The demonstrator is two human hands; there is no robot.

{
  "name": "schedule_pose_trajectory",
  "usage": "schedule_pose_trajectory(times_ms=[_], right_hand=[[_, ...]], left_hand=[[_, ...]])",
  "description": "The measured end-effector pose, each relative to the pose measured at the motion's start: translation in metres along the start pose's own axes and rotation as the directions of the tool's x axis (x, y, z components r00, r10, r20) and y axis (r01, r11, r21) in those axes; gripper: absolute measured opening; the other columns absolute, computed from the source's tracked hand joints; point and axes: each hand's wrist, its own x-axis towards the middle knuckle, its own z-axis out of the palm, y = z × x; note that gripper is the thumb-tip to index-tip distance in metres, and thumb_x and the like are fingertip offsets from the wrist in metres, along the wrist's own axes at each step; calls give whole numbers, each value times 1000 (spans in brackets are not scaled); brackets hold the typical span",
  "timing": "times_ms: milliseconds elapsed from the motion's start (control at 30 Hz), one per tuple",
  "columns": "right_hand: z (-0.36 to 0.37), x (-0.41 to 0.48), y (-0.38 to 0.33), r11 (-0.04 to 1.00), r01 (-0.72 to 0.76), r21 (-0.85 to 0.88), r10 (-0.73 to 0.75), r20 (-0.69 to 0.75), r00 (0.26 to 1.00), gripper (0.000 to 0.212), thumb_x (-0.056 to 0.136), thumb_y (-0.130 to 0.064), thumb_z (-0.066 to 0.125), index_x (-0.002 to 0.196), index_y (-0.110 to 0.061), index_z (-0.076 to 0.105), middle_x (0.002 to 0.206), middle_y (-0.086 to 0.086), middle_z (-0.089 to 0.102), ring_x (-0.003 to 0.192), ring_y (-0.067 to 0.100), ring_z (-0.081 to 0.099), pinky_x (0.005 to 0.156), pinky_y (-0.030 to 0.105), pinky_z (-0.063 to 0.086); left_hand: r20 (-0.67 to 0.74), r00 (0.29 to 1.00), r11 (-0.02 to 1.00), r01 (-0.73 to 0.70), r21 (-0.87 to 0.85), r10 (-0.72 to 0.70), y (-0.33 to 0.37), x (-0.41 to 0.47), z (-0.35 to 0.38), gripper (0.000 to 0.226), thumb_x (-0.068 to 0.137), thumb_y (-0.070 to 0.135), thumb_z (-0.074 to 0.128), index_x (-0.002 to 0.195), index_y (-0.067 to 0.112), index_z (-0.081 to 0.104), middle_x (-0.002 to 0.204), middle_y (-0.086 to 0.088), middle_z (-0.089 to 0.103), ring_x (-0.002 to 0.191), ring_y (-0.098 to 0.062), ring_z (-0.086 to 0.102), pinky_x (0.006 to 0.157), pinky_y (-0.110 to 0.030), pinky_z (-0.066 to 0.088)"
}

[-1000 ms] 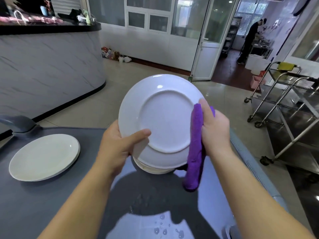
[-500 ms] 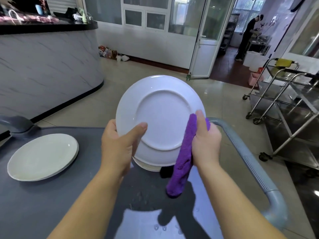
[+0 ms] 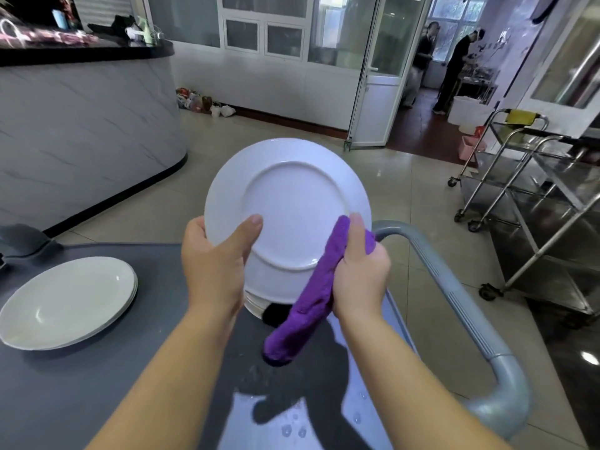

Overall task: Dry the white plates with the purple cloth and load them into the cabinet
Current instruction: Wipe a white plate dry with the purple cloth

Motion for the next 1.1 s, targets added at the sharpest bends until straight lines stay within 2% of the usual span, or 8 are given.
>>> schedule_pose_trajectory(times_ms=[100,233,433,500,700,767,967,1100], right_hand=[[-8,26,-28,988,140,-61,-129,154,980,50,87,-46,64,56,-21,34,50,-10,36,53,12,34,57,29,35],[-12,45,-65,931,332,-150,-264,351,898,47,87,-33,68,53,-21,37,40,-16,34,42,3,31,46,16,31],[0,15,-23,997,78,11,-77,-59,995,44,90,-52,57,69,-13,55,60,-9,55,54,7,49,53,20,42],[2,4,-5,996,10,84,-4,-69,998,45,90,-52,56,67,-14,52,58,-8,55,55,11,51,56,25,44],[-17,45,-49,952,243,-186,-191,262,946,48,90,-39,63,54,-20,38,44,-14,36,45,6,32,47,21,32],[-18,52,-59,919,338,-203,-252,357,900,45,88,-35,68,54,-20,41,43,-15,38,44,4,34,47,18,33],[-10,30,-21,989,118,-92,-126,-84,988,47,87,-54,59,61,-20,40,54,-10,41,47,7,38,51,24,36],[-12,19,-4,995,33,-90,-41,-85,996,48,88,-56,55,67,-15,44,58,-5,47,47,7,43,45,17,37]], left_hand=[[187,981,998,52,23,-56,7,4,-9,45,63,5,81,101,13,59,90,-4,73,76,-18,71,64,-28,57],[201,979,994,-6,112,-17,25,23,-10,56,47,12,89,93,15,58,89,-8,68,67,-19,69,53,-25,54],[-9,995,995,-103,-16,102,5,3,12,42,63,20,85,94,20,56,92,-5,68,80,-18,66,69,-34,56],[-49,997,998,-67,-12,66,-3,-3,15,38,70,16,83,93,21,53,90,-2,67,79,-16,65,68,-31,54],[209,978,991,-37,131,8,17,19,-7,59,46,17,90,93,14,54,78,-8,68,61,-16,68,45,-24,48],[213,976,978,-85,190,44,24,28,-7,60,42,23,92,92,17,58,85,-12,69,66,-22,69,51,-32,54],[68,982,955,-187,229,176,8,17,-3,52,46,40,88,90,25,65,92,-1,73,83,-21,71,73,-40,59],[-26,996,990,-86,111,90,-5,7,-2,45,58,28,90,91,21,61,90,-4,71,79,-19,68,75,-40,57]])
